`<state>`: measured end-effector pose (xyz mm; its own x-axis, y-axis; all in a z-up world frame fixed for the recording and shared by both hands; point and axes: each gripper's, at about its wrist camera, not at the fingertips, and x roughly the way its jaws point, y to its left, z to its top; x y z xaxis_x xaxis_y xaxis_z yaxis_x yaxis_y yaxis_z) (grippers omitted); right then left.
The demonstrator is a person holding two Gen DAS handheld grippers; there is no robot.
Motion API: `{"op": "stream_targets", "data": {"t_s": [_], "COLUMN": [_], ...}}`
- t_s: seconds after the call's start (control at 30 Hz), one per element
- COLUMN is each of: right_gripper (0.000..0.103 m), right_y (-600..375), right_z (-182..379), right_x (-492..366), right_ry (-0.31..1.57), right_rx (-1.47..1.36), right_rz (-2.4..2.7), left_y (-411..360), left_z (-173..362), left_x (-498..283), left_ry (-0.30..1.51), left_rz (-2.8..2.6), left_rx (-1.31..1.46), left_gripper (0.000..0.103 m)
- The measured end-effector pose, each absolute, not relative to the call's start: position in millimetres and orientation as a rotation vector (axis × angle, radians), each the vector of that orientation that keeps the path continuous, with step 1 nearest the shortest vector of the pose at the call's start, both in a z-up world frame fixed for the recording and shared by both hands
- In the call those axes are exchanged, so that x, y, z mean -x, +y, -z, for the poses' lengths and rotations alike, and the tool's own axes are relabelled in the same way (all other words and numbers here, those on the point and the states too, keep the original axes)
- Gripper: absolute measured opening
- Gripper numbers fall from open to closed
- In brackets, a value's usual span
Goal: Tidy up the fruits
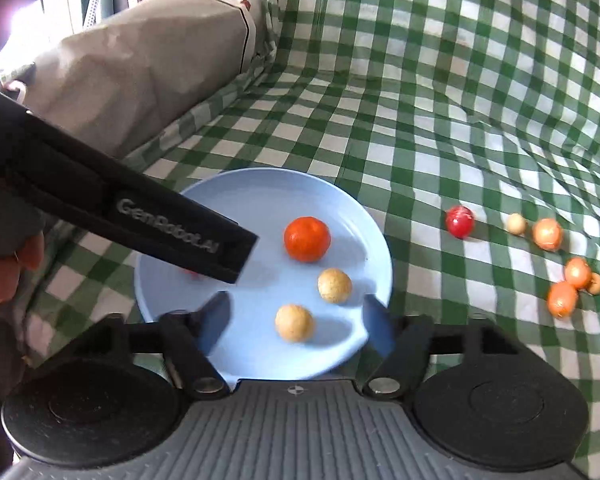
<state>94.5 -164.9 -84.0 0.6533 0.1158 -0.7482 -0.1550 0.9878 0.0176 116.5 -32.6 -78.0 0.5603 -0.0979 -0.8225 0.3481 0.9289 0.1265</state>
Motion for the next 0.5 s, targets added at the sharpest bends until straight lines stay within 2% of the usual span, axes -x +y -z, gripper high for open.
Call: {"op": "stream_targets", "data": {"t_s": [0.03,0.2,0.5], "right_gripper": [0.088,0.095,0.098], "right_y": [-166.6,-169.4,-163.4], "right_z": [77.9,51.0,11.7], "right_x": [-86.8,-36.4,18.0], "right_ry": [0.849,0.874,0.735], "right_rx": [0.041,-0.021,0.02], "right_rz": [-0.151,-0.161,-0.128], "left_y": [-28.4,-8.2,16.2], "left_z": [73.5,57.8,25.4], "left_x": [-107.2,-63.9,-10.5], "left_ry": [0.935,0.949,0.896], "left_rz": [0.254,0.209,0.154], "left_rx": [-0.291,-0.267,-0.244], "left_gripper": [0.103,0.103,0.103]}}
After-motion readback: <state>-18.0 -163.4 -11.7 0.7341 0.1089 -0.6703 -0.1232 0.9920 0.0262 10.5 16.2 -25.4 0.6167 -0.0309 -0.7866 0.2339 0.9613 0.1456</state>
